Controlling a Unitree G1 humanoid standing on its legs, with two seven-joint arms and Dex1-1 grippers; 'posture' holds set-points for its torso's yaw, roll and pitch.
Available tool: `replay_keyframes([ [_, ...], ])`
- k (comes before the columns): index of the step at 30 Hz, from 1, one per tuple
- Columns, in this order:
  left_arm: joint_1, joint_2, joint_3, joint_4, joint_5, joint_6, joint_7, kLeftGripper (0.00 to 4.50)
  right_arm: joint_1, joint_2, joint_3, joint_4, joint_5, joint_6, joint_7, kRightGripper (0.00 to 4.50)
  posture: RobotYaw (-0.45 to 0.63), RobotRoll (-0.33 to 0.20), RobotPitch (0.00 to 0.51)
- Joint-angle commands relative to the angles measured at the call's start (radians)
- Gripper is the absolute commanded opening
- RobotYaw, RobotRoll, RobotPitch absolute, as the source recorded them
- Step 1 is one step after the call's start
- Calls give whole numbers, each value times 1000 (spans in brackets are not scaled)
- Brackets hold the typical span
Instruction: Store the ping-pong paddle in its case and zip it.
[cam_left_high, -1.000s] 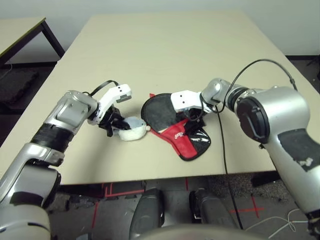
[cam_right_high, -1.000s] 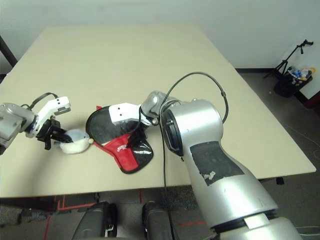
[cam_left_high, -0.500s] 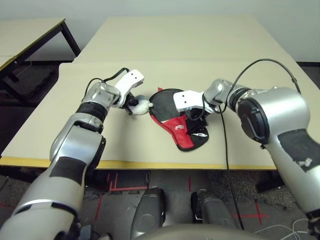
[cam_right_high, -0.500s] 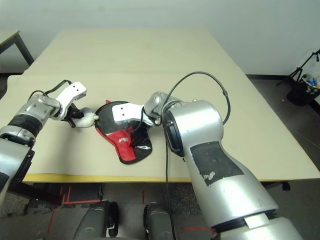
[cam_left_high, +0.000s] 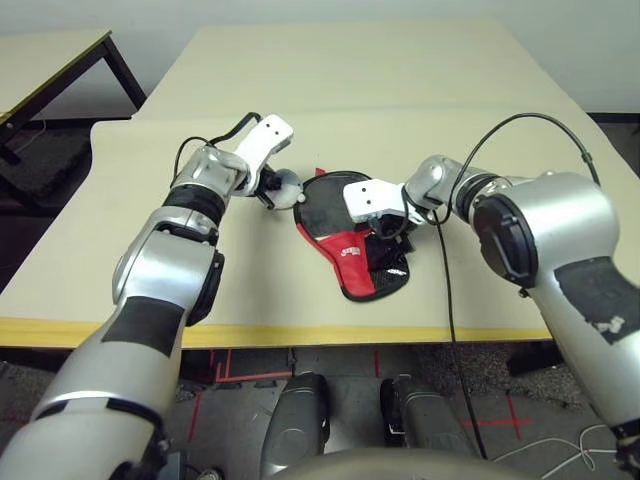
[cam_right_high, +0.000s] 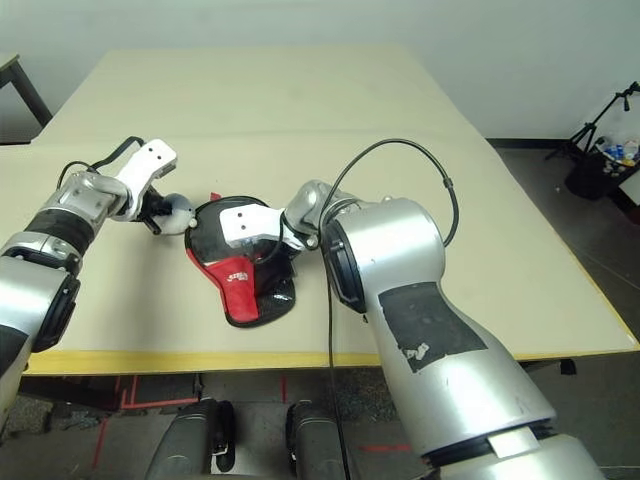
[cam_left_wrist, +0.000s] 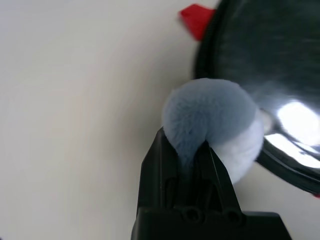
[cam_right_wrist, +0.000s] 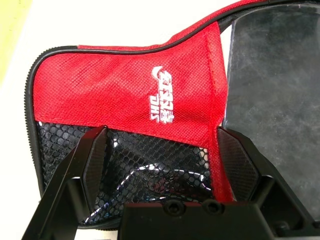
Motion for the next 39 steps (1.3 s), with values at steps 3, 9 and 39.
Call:
replay_keyframes([
  [3,112,-1,-19,-229,-38,142,-193,123,7,-15,-5,41,-14,20,38,4500,80,0,128],
  [9,239,39,-29,-530,-75,328,-270,121,-42,-50,-38,41,-2,50,115,4500,74,0,126],
  [39,319,112,-14,-836,-206,574,-272,120,-19,8,-40,41,6,188,-6,4500,97,0,125],
])
